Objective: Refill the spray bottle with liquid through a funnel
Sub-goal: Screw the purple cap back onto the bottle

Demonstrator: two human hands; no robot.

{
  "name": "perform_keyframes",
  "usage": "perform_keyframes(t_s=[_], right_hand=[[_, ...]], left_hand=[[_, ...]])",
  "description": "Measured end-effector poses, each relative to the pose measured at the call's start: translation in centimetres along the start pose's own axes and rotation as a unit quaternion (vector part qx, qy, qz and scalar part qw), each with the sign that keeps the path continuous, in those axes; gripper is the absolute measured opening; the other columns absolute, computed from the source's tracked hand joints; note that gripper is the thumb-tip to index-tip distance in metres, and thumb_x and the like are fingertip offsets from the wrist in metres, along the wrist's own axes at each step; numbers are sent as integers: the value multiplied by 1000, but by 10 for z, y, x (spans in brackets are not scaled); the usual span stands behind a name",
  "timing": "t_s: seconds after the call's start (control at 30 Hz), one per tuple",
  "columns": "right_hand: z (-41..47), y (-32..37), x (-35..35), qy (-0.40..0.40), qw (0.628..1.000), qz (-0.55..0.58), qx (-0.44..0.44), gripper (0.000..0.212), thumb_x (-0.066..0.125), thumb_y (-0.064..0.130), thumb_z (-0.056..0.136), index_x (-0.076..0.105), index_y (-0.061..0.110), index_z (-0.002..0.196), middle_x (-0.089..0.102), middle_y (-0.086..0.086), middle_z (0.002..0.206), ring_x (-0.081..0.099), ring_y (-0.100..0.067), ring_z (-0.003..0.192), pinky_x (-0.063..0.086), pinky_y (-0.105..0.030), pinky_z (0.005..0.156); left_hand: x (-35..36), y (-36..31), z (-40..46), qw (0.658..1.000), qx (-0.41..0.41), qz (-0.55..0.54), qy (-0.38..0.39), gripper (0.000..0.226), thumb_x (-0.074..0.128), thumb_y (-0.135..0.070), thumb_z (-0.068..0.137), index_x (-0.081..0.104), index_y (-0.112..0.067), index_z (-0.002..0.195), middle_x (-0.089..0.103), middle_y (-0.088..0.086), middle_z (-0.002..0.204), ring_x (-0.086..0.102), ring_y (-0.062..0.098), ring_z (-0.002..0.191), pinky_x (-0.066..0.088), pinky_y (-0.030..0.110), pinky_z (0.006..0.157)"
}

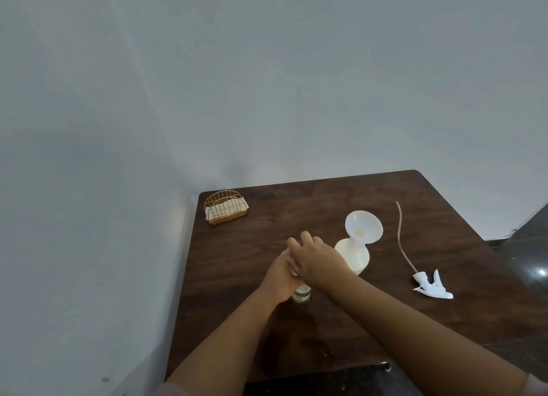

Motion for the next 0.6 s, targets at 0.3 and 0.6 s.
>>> perform_keyframes(t_s=[0.3,0.6], right_hand=[[5,-5,-1,11,985,51,167,23,44,23,96,43,9,114,53,-11,102,59,-26,86,41,-33,65],[8,-23,-5,54,976,84,194,52,33,58,93,58,13,92,60,-1,84,57,-16,77,46,-30,71]], left_hand=[[4,-14,4,999,2,30,-17,42,60,-28,93,46,-24,132,57,-3,123,55,11,110,43,23,85],[-3,-7,-5,997,13,-79,-3,59,76,-19,81,49,-25,134,58,-15,117,51,-1,107,40,14,86]])
Point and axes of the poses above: each hand's wrist, its own z-axis towards the middle knuckle, its own x-axis out of the palm, y = z × x, the point moved 6 cm from there along z, towards the middle knuckle
